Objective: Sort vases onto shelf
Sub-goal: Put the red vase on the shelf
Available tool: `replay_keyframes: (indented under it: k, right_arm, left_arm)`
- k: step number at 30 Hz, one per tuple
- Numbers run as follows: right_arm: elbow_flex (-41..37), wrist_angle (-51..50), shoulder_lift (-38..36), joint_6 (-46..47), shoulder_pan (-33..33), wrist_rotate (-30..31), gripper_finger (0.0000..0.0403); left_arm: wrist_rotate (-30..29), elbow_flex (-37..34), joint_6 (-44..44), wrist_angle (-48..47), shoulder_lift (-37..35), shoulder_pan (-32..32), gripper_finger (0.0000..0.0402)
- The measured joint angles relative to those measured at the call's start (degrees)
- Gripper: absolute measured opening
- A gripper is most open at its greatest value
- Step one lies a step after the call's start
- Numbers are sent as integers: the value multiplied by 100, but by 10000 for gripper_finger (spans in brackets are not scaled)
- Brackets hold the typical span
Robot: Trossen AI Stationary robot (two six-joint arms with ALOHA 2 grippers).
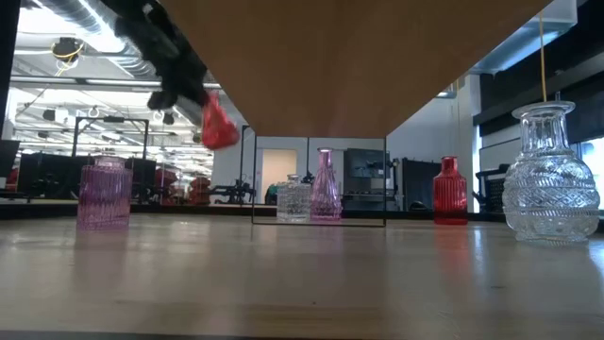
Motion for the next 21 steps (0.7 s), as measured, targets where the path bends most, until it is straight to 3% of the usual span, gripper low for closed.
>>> replay_keyframes:
  k: [4,9,14,21]
  right_arm:
    - [13,353,275,-177,0,-707,256]
    - [29,-345,968,-288,127,-1290,272]
    - [634,-1072,1566,-1066,442,-622,273]
    - [665,-687,1616,-1068,600,-255,273]
  left_arm:
    - [121,7,-315,-97,-366,-246,7]
    - [-235,568,-538,-430,-450,-792,7]
    - [-660,1464,-897,-528,-397,-1314,7]
    - [-1274,2869,-1123,-1185,-24,-2141,7]
